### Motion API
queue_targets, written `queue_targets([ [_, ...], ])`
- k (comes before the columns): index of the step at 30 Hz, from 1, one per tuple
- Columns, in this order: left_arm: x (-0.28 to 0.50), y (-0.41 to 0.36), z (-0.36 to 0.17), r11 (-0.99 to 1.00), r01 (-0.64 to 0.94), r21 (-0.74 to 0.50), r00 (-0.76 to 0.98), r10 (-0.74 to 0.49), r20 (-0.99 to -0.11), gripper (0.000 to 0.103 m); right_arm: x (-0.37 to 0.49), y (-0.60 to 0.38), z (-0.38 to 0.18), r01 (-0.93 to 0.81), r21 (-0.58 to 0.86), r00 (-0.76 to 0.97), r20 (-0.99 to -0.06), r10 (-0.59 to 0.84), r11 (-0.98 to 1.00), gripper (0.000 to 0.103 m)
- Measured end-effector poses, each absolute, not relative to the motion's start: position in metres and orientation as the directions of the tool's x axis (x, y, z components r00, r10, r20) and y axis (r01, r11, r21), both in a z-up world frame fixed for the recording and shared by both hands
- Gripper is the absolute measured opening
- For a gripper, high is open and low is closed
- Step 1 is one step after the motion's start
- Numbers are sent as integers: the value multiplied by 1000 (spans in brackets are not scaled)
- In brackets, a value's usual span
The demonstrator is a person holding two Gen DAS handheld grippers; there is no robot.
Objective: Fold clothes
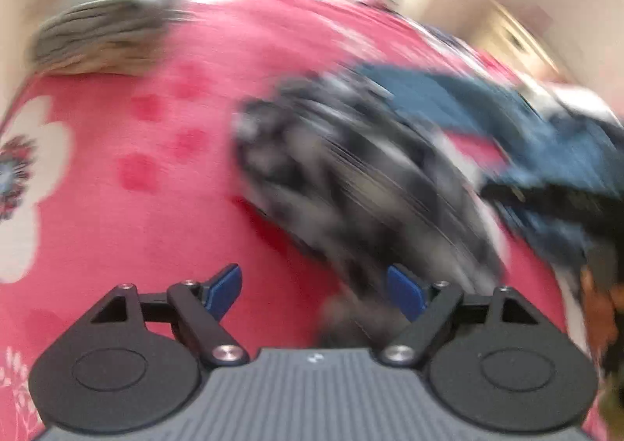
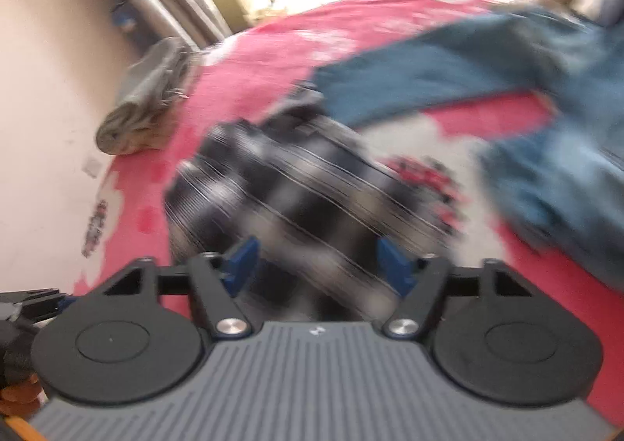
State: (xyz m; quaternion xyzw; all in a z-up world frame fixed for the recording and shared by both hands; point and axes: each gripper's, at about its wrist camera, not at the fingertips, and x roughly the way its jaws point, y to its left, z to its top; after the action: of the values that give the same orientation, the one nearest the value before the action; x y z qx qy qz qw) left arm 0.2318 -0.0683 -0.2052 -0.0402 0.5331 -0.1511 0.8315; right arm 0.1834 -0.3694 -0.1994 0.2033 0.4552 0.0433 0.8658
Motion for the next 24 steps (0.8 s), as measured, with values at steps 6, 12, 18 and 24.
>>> queue_targets([
  [6,294,-64,-253,953,150,-262,332,-298,-895,88,249,-362,-232,178,386,502,-827,254,905,66],
  [12,293,-55,-280,920,147,-362,262,-389,-883,88,228,-385,-229,249,66,428,-902,-49,966,56],
  [18,289,-13,-281,926,48,-374,291,-371,-882,88,238,-316,-180,-117,98,584,-798,148,988,75],
  [24,289,28,-268,939,-25,-342,340,-314,-886,88,291,-218,-214,-398,22,498,-834,236,917,84],
])
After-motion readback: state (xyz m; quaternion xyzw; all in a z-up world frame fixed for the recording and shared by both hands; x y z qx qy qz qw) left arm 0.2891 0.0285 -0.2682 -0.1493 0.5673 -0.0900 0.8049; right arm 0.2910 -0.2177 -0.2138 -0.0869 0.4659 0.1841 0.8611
